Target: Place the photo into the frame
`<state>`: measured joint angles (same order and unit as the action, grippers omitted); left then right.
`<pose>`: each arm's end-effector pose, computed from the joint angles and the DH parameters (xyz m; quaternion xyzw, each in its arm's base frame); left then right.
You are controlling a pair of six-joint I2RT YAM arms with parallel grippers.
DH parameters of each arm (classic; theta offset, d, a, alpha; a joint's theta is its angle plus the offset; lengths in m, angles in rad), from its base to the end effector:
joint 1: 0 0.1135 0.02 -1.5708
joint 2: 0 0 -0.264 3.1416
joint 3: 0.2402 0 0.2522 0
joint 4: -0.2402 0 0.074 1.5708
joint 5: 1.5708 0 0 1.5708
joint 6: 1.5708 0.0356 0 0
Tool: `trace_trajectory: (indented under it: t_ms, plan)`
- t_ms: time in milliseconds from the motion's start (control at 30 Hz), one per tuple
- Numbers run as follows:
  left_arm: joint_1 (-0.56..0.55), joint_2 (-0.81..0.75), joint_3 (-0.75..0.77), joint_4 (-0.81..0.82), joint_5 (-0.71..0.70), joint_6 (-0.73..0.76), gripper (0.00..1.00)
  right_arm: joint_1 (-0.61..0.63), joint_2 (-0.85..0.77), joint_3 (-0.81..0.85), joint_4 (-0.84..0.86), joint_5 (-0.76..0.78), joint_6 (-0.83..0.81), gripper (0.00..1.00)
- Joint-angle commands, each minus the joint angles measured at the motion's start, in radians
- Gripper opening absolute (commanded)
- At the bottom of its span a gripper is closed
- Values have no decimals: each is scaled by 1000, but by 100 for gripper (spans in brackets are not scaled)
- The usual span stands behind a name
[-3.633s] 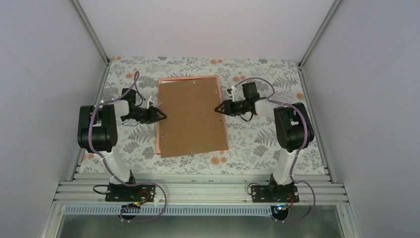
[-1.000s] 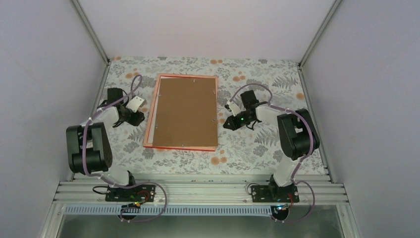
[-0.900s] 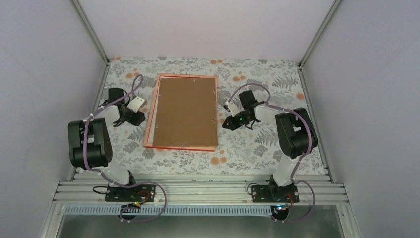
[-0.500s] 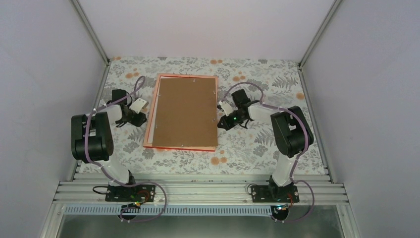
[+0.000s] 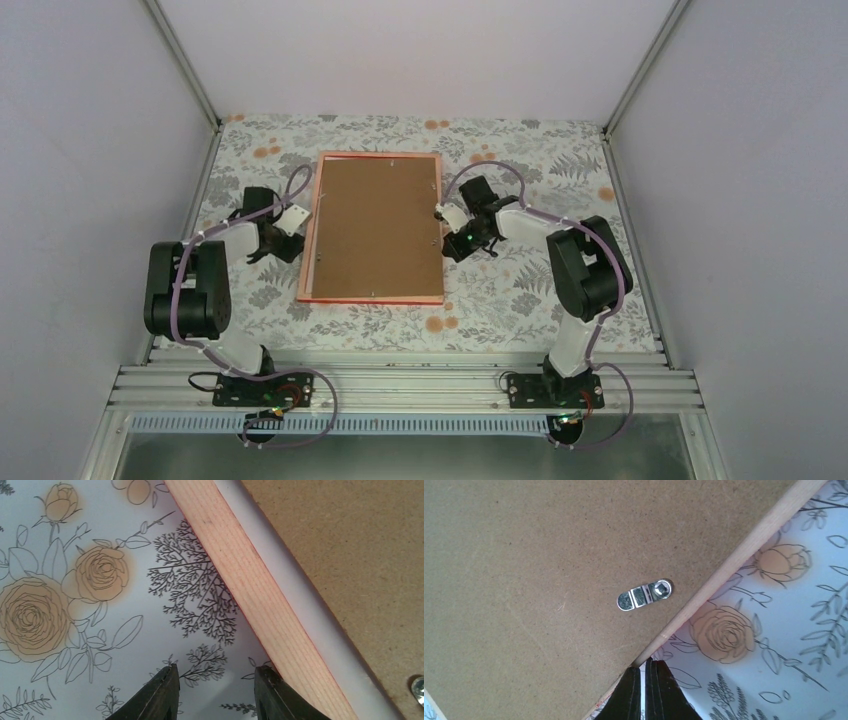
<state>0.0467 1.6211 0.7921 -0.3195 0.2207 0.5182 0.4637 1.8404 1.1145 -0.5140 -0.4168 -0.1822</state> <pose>0.2876 0.0056 0.1379 0.2494 0.9396 -0.0454 0.2301 0.3048 0.1685 0.1495 -0.3386 0.9043 0.2247 0.1309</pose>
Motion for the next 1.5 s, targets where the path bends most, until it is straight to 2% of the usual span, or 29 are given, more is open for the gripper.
trace_trajectory:
  t_ms: [0,1133,1300,1467]
  plan:
    - [-102,-2,-39,-83,155,-24,40,41,58,32,18,-7,-15,4]
    - [-139,59,49,-115,249,-148,40,222,25,64,-81,153,-52,4]
    - [-139,83,76,-131,283,-173,41,228,33,91,-78,137,-66,4]
    - [-139,85,88,-145,287,-183,42,191,51,124,-123,34,-64,6]
